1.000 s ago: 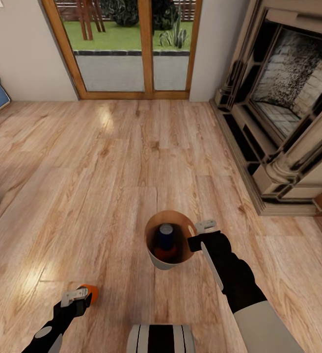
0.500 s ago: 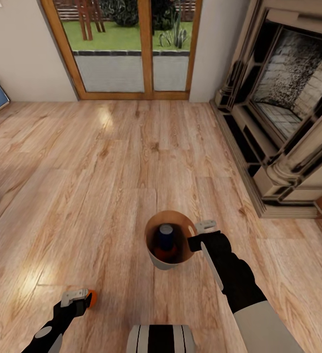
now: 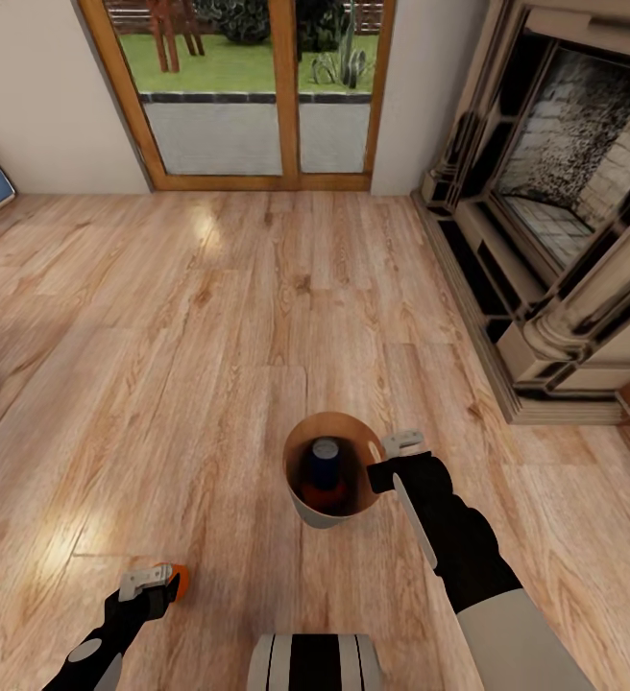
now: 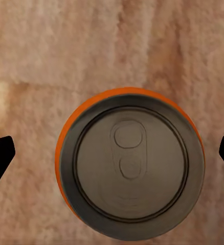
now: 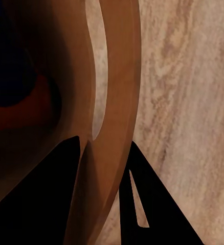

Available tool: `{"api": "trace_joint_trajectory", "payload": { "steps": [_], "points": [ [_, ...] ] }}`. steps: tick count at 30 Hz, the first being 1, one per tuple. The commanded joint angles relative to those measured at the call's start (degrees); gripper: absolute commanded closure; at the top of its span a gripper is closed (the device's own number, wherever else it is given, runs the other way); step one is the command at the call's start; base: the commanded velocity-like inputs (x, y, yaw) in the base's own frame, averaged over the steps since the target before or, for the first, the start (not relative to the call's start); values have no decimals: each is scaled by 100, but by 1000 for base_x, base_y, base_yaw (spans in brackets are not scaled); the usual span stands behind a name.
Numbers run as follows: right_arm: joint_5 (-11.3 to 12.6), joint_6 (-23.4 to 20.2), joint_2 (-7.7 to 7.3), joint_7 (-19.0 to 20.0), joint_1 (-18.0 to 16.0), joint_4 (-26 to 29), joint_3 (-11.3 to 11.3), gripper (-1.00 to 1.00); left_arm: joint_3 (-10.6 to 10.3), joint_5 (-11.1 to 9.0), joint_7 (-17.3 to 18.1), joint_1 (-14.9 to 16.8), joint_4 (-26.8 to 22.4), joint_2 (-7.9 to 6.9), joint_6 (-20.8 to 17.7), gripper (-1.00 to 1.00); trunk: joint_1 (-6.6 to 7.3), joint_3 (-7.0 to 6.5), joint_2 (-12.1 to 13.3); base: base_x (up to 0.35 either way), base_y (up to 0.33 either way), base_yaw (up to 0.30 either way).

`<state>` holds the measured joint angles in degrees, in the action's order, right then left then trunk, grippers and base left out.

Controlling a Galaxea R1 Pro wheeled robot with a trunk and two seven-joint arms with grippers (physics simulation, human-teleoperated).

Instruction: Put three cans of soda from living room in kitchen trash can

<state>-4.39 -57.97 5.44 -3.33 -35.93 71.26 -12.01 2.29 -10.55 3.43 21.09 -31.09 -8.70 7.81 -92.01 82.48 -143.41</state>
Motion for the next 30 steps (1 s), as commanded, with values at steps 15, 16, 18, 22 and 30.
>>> {"api": "trace_joint_trajectory", "payload": {
  "steps": [15, 16, 18, 22, 30],
  "points": [
    [96, 5, 1, 8, -2, 2, -3, 100, 0, 0, 0, 0, -3, 0, 1, -100, 1, 0, 0, 0, 0, 0],
    [96, 5, 1, 8, -2, 2, -3, 100, 0, 0, 0, 0, -3, 0, 1, -100, 1, 0, 0, 0, 0, 0],
    [96, 5, 1, 8, -2, 2, -3, 100, 0, 0, 0, 0, -3, 0, 0, -100, 1, 0, 0, 0, 0, 0],
    [96, 5, 1, 8, -2, 2, -3, 100, 0, 0, 0, 0, -3, 0, -2, -100, -5, 44, -3, 0, 0, 0],
    [96, 5, 1, 8, -2, 1, -3, 100, 0, 0, 0, 0, -3, 0, 1, -100, -5, 44, -3, 0, 0, 0]
  ]
}}
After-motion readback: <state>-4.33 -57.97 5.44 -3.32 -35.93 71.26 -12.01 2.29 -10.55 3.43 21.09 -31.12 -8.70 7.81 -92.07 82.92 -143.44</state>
